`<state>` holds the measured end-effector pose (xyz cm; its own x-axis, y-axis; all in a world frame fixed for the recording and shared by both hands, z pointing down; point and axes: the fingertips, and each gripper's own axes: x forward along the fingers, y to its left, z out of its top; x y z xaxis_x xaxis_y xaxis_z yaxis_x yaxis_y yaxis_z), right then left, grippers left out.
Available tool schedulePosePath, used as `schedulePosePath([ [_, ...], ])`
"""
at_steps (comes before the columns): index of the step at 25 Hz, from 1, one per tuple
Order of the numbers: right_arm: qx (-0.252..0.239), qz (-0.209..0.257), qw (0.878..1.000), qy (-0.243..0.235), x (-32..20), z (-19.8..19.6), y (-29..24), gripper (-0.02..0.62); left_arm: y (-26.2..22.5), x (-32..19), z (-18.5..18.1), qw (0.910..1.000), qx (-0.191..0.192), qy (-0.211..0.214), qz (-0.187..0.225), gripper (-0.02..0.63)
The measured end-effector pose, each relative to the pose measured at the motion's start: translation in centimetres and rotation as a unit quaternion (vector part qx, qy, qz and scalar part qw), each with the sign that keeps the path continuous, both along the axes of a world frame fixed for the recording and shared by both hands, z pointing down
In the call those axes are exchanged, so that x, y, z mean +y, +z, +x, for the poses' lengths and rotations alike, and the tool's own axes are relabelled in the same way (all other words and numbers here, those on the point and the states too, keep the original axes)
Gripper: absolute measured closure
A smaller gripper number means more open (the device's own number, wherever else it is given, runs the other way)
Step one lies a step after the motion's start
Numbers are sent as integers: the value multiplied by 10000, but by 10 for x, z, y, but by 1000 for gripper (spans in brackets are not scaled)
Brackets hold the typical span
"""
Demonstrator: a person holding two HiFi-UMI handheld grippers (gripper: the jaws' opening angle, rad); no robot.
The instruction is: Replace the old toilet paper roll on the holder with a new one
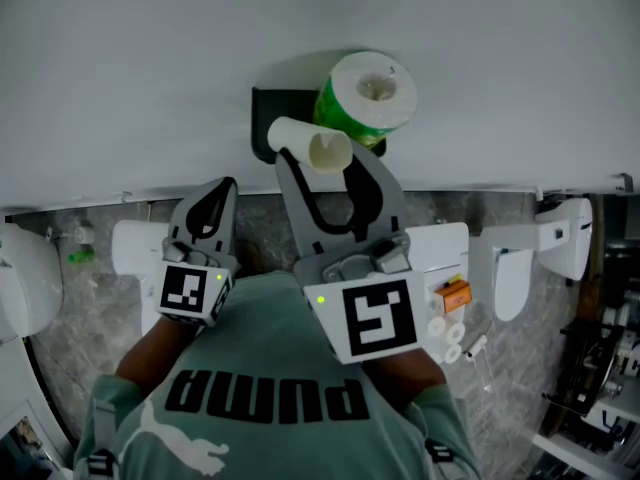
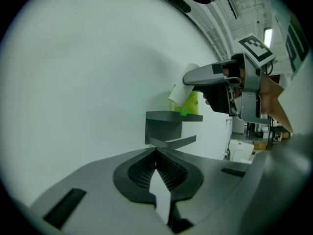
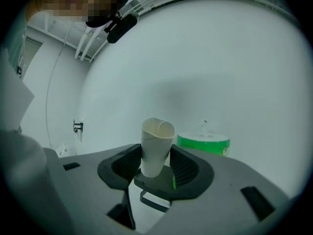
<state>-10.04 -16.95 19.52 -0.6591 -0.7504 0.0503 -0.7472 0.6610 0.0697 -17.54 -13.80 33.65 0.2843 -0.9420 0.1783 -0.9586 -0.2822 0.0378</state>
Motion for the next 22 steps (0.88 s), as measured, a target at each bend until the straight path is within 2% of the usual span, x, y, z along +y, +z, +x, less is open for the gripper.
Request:
schedulePosePath([
  [7,658,-217,9975,100,-19,-20,17,407,-3,-3,-9,9999,84,53,82,603],
  [17,878,-339,9951,304,-32,-36,30,407,-7,-13,-11,9996,209,144,124,603],
  [22,819,-336,9950,459,-36,-39,35,407,-11,-18,-15,9995,207,168,139,603],
])
